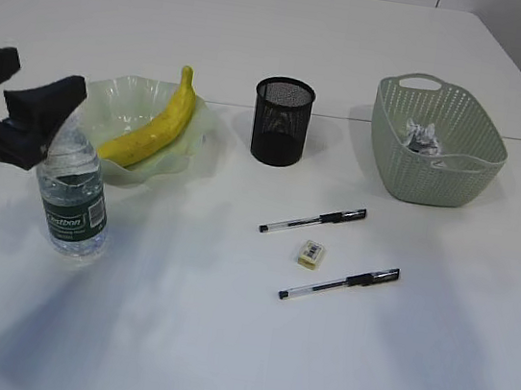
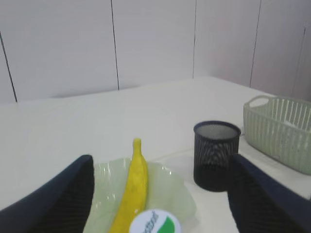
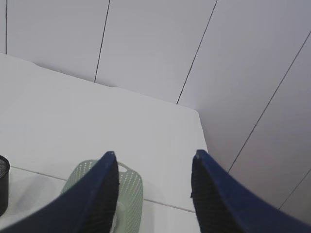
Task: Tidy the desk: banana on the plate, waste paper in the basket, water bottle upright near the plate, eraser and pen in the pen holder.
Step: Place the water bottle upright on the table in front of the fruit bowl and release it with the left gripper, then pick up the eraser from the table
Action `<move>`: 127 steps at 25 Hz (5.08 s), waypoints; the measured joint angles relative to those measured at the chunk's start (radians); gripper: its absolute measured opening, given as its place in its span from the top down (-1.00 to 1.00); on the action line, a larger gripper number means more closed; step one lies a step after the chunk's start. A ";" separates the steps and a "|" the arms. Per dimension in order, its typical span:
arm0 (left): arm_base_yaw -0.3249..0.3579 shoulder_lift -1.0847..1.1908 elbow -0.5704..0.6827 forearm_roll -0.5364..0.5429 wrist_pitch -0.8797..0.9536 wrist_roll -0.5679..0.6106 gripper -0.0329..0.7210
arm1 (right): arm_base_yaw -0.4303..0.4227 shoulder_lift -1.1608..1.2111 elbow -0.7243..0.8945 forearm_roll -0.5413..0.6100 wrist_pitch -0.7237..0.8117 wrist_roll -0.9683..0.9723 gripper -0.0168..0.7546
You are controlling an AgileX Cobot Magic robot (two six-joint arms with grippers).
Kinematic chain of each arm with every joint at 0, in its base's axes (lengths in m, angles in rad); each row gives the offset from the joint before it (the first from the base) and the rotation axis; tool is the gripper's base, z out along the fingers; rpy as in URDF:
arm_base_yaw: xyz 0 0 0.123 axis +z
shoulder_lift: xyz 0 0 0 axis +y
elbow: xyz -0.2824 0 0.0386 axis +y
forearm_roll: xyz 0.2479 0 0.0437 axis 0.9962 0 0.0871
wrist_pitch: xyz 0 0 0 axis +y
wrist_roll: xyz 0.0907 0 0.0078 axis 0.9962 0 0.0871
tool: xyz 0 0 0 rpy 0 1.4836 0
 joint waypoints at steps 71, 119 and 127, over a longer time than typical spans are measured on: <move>0.000 -0.582 -0.657 0.054 1.639 -0.043 -0.66 | 0.137 0.696 -0.730 0.481 1.152 0.235 -0.04; 0.000 -0.580 -0.674 0.167 1.715 -0.043 -0.66 | 0.401 1.116 -0.837 0.264 1.138 0.299 -0.06; 0.000 -0.580 -0.674 0.169 1.718 -0.043 -0.66 | 0.415 1.122 -0.837 0.247 1.138 0.299 -0.06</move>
